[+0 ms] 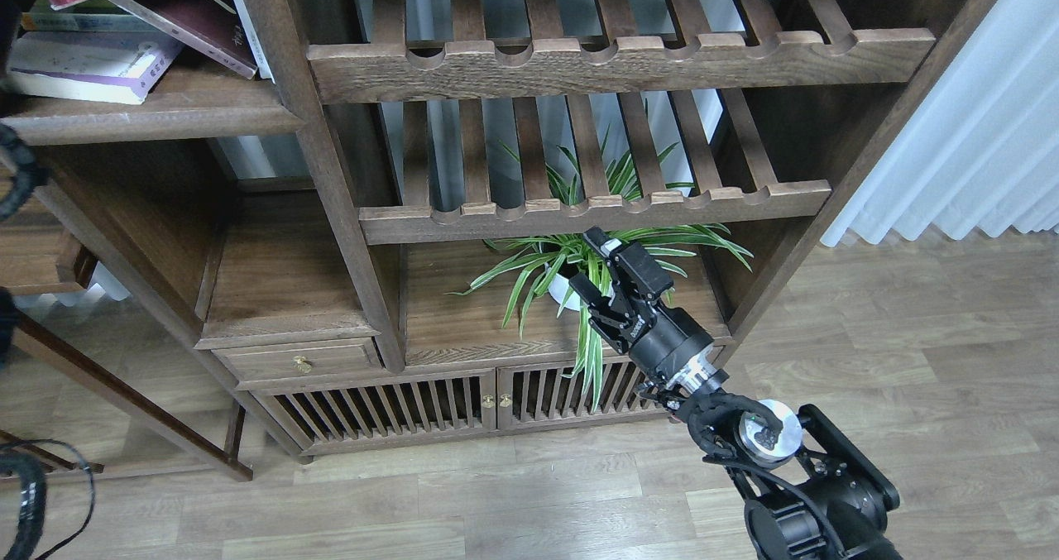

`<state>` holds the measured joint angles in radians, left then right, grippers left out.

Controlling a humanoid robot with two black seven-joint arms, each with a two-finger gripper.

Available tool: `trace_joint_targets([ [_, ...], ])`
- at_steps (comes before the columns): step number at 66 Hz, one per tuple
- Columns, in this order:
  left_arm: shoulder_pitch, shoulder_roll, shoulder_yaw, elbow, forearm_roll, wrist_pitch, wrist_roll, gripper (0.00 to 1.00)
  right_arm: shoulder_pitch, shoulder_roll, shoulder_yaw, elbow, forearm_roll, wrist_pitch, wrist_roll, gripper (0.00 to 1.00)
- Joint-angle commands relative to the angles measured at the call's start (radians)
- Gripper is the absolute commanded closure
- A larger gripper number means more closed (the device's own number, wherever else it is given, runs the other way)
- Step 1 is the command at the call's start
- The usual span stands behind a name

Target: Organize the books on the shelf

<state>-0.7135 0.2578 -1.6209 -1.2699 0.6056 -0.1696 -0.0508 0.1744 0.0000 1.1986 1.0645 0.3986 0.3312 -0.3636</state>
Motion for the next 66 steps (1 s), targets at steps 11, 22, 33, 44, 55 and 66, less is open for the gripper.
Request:
trace_joint_targets([
  [11, -0.089, -0.011, 0.084, 0.027, 0.013, 0.13, -0.127, 1.0, -0.003, 0.0, -0.001, 0.002, 0.0, 0.003, 0.0, 0.02],
  [22, -0.133, -0.009, 0.141, 0.066, 0.014, 0.188, -0.208, 1.0, -0.007, 0.0, -0.001, 0.002, 0.0, 0.006, 0.0, 0.02],
  [33, -0.155, -0.009, 0.168, 0.147, 0.013, 0.19, -0.314, 1.0, -0.01, 0.0, 0.001, 0.002, 0.0, 0.009, 0.0, 0.02],
  [44, -0.178, -0.034, 0.217, 0.234, 0.013, 0.19, -0.386, 1.0, -0.007, 0.0, -0.001, 0.002, 0.0, 0.009, 0.0, 0.02],
  [55, -0.225, -0.055, 0.254, 0.305, 0.013, 0.19, -0.417, 1.0, -0.01, 0.0, 0.001, 0.002, -0.003, 0.011, 0.0, 0.02],
  [66, -0.257, -0.06, 0.285, 0.372, 0.011, 0.186, -0.425, 0.99, -0.01, 0.0, 0.001, 0.002, -0.004, 0.011, 0.0, 0.02],
])
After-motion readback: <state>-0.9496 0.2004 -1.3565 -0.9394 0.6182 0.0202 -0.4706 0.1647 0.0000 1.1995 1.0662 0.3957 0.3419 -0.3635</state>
